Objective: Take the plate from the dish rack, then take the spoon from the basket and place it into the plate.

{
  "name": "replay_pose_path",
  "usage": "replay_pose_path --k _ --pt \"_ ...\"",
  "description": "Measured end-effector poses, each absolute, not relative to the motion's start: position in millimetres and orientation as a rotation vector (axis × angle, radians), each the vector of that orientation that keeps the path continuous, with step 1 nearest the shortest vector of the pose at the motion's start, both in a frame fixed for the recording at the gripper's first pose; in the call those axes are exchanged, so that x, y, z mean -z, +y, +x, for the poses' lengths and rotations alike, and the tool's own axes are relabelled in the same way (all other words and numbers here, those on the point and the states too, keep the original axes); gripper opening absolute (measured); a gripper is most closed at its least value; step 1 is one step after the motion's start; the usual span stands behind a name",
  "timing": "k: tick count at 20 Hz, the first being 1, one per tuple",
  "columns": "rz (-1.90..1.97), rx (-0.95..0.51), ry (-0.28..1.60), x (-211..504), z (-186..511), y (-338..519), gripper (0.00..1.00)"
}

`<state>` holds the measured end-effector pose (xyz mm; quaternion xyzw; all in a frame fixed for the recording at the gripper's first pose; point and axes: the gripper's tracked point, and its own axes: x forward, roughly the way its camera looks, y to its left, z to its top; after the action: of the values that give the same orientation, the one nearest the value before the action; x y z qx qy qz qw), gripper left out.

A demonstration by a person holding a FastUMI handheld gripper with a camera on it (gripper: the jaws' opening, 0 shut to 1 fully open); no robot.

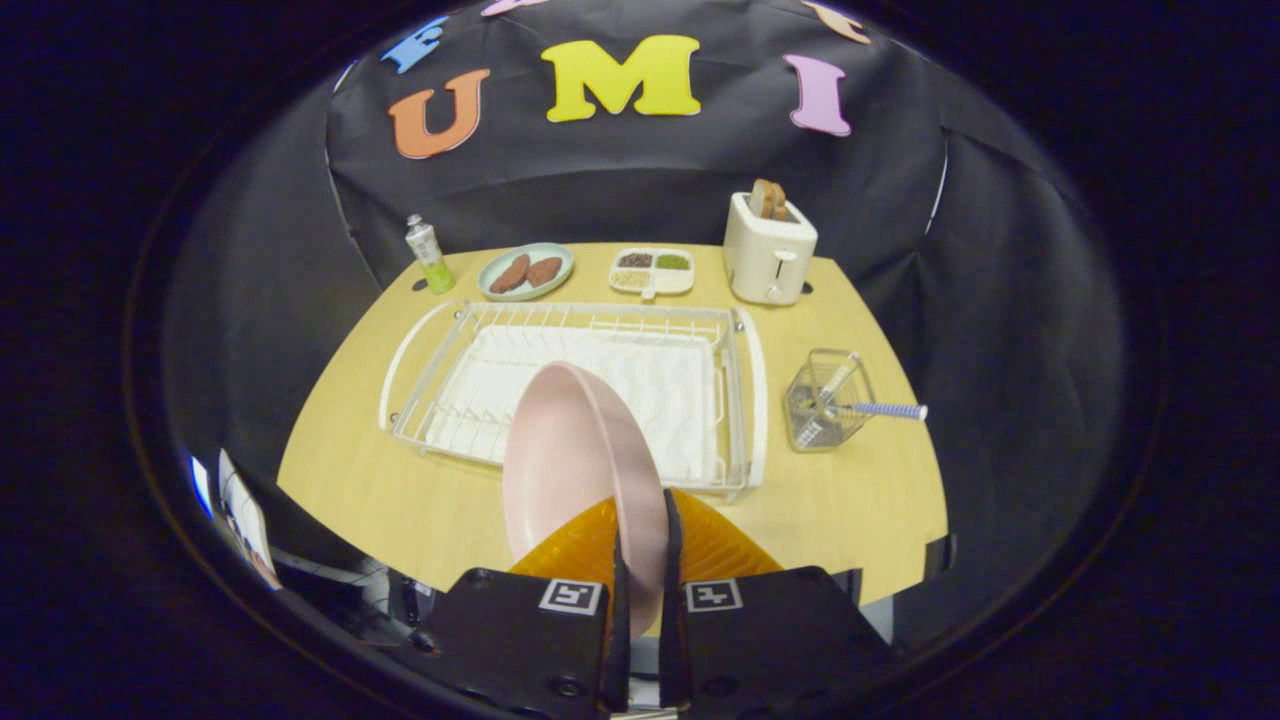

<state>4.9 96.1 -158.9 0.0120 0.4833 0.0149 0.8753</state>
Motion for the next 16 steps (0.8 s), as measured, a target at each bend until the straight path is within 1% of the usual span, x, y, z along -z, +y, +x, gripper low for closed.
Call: replay_pose_path --k 3,7,10,12,16 --pt "0.088 -0.081 1.074 195.2 -16.6 108.7 0.17" --pt "0.123 -0.066 1.096 232.6 -24.3 99.6 0.17" --pt "0.237 -0.087 1.113 248.4 -25.4 96.8 0.17" --pt "0.298 -0.106 1.120 258.7 -26.7 93.3 0.19" --pt "0.397 -0.118 1.176 288.0 -22.8 81.9 0.25"
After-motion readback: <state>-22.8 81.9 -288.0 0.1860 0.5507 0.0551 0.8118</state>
